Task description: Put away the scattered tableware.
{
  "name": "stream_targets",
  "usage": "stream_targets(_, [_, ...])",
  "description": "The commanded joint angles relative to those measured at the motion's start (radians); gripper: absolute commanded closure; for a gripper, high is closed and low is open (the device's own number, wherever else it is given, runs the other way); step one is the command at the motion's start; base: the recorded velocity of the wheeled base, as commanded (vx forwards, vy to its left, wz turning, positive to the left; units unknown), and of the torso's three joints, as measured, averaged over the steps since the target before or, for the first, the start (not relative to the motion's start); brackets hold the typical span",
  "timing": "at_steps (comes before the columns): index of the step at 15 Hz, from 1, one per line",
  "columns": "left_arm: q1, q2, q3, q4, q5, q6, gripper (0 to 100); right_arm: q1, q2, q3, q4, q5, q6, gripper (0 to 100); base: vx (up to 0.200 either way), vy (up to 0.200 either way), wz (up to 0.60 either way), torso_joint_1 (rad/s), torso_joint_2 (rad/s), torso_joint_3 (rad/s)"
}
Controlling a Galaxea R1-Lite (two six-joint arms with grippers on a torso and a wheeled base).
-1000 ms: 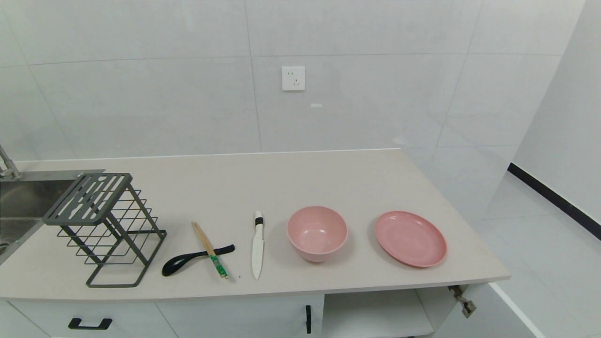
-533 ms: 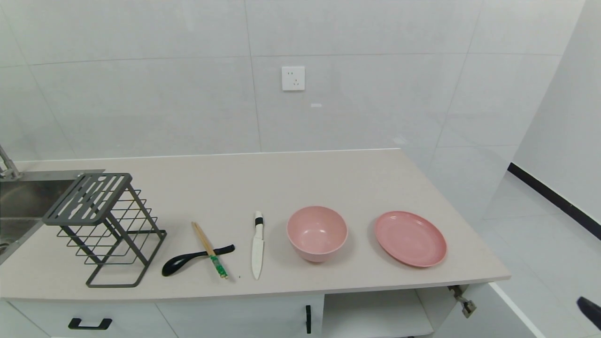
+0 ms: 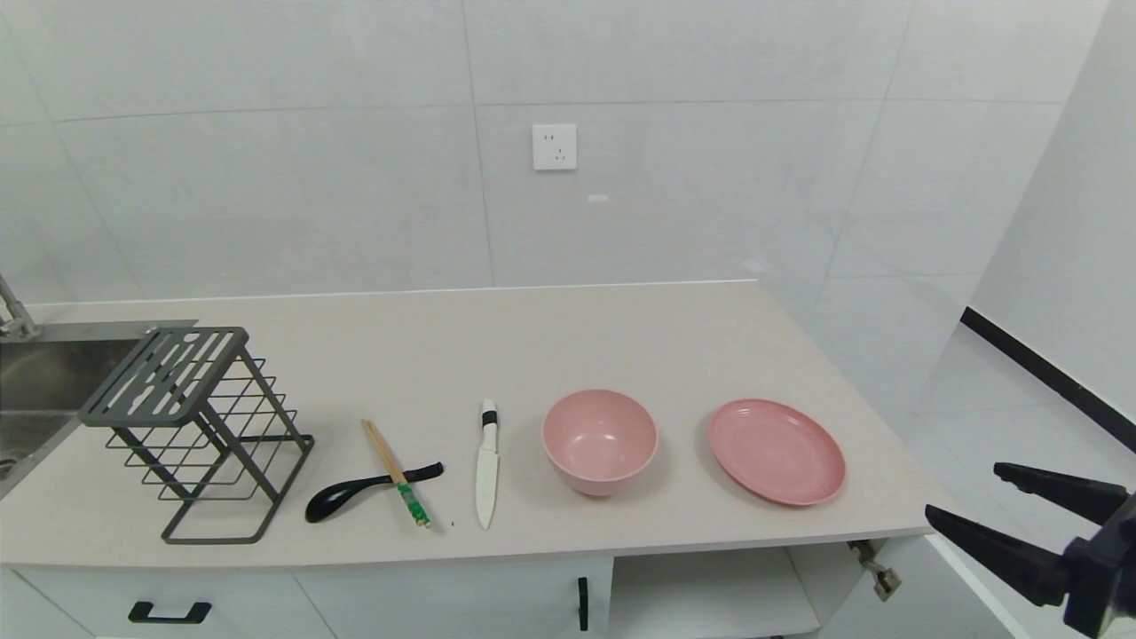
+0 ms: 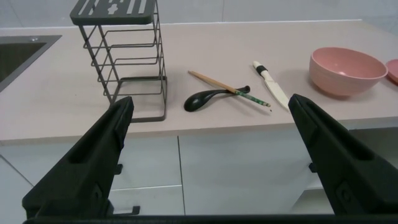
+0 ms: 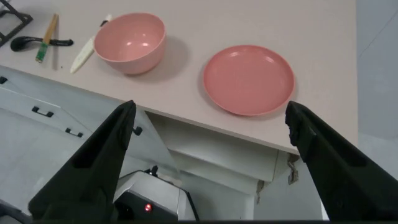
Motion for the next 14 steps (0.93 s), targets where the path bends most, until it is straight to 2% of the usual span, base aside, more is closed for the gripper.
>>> stream_targets(1, [0.0, 0.002, 0.0, -0.001, 0.001, -0.002, 0, 0.004, 0.087, 0.011, -0.011, 0.001, -0.003, 0, 0.2, -0.2, 0.0, 0.007, 0.01, -0.002])
stream_targets(2, [0.0, 0.002, 0.0, -0.001, 0.001, -0.002, 0, 0.004, 0.089, 0.017, -0.022, 0.001, -0.003, 0, 0.2, -0.2, 0.0, -0.002, 0.0, 0.002])
stream_targets(9, [0.0, 0.002, 0.0, -0.001, 0.001, -0.001, 0, 0.0, 0.216, -0.031, -0.054, 0.0, -0.006, 0, 0.0, 0.0, 0.0, 0.0, 0.0, 0.0])
stream_targets(14, [0.0, 0.002, 0.0, -0.001, 0.0, -0.001, 0, -0.011, 0.458, -0.017, -0.33, -0.004, -0.007, 0, 0.0, 0.0, 0.0, 0.0, 0.0, 0.0])
